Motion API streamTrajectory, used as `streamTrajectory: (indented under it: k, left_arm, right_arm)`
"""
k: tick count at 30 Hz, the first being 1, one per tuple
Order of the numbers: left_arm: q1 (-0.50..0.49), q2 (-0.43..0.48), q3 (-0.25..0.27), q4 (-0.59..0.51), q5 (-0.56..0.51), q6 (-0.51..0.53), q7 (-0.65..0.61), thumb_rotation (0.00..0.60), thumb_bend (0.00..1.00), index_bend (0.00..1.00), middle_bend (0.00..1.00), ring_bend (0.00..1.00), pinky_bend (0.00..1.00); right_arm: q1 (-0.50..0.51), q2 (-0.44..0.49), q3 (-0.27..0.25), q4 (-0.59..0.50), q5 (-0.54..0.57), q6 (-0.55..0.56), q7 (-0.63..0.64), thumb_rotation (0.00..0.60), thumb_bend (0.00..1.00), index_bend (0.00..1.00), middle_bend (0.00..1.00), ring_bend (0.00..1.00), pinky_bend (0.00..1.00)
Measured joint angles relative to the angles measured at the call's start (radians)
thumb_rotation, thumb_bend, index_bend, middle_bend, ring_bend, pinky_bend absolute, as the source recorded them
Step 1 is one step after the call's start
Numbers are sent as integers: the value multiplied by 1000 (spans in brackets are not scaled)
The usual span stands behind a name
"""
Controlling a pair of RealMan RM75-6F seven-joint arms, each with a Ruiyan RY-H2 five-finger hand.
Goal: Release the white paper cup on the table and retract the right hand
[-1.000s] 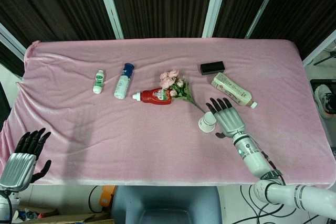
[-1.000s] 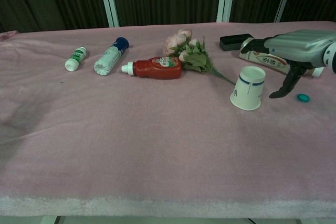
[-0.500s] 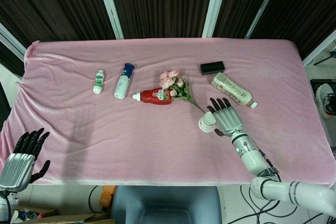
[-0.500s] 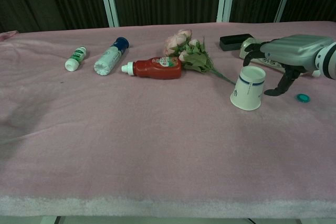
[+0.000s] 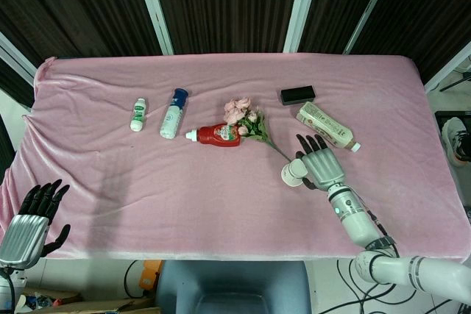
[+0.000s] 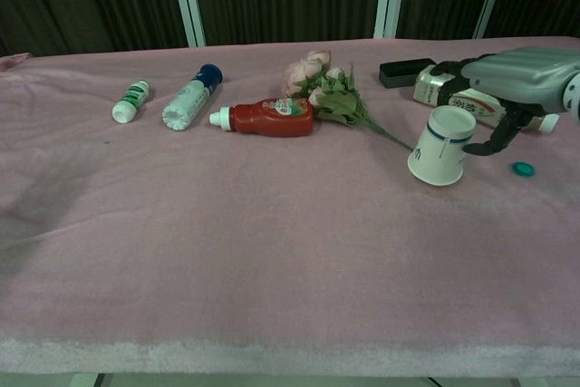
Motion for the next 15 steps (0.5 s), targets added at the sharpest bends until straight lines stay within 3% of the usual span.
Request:
streamTrajectory:
  k: [8,15]
  left_arm:
    - [2,-1,4,-1,9,5,4,600,405,0,3,20,60]
    - [-3,-5,5,-1,9,-5,10,600,404,0,3,20,59]
  right_arm:
    - [-92,110,-65,-8,-87,68,60,600,443,518,32,0,0]
    - [-110,87,-60,158,-43,11,137,600,443,495,32,0,0]
